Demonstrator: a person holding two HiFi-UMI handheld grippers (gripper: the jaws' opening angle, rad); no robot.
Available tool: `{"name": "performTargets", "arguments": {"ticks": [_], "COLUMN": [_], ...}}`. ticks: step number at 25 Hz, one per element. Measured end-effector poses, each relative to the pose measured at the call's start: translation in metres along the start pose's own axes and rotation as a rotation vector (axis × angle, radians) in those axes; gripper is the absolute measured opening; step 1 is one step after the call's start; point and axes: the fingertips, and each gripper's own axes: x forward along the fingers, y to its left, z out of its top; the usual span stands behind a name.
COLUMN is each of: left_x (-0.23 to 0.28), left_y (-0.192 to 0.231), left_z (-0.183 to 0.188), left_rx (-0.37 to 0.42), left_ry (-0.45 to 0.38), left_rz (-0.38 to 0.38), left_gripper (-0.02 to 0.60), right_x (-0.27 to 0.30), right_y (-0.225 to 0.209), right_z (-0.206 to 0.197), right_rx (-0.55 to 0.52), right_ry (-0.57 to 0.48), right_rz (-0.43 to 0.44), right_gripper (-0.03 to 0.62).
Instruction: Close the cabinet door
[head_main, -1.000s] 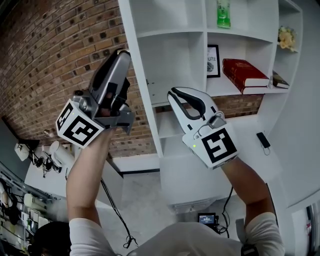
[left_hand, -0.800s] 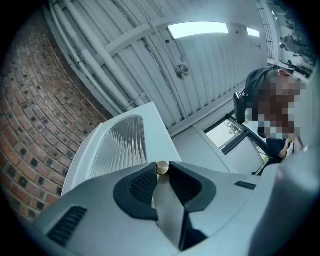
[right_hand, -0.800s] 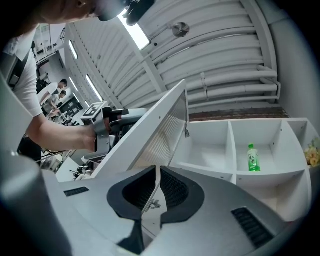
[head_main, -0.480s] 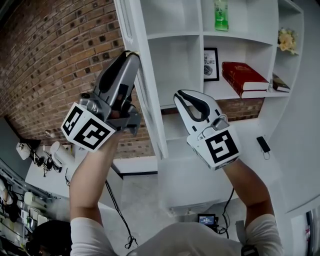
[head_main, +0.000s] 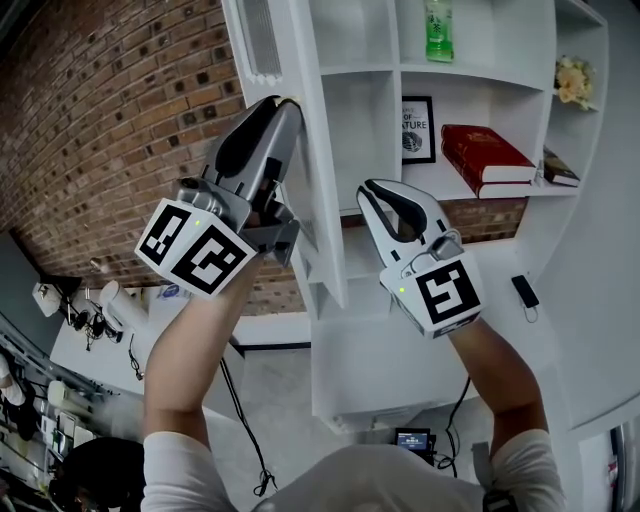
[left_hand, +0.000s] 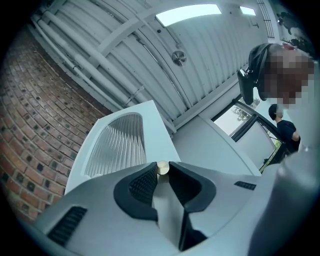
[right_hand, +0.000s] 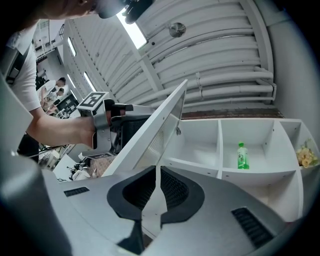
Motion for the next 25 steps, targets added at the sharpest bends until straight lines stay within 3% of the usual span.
{"name": "performTargets", "arguments": {"ticks": [25], "left_x": [0.095], "left_y": [-0.021], "left_z": [-0.071], "left_rx": [0.195], "left_ry": [0.132], "left_rz": [0.089], "left_gripper": [0.072], "right_x": [-0.015], "right_y": [-0.077], "right_z": [-0.053], "right_rx": [0.040], "right_ry": [0.044], "right_rz": [-0.045], "right_gripper": [0.032]}}
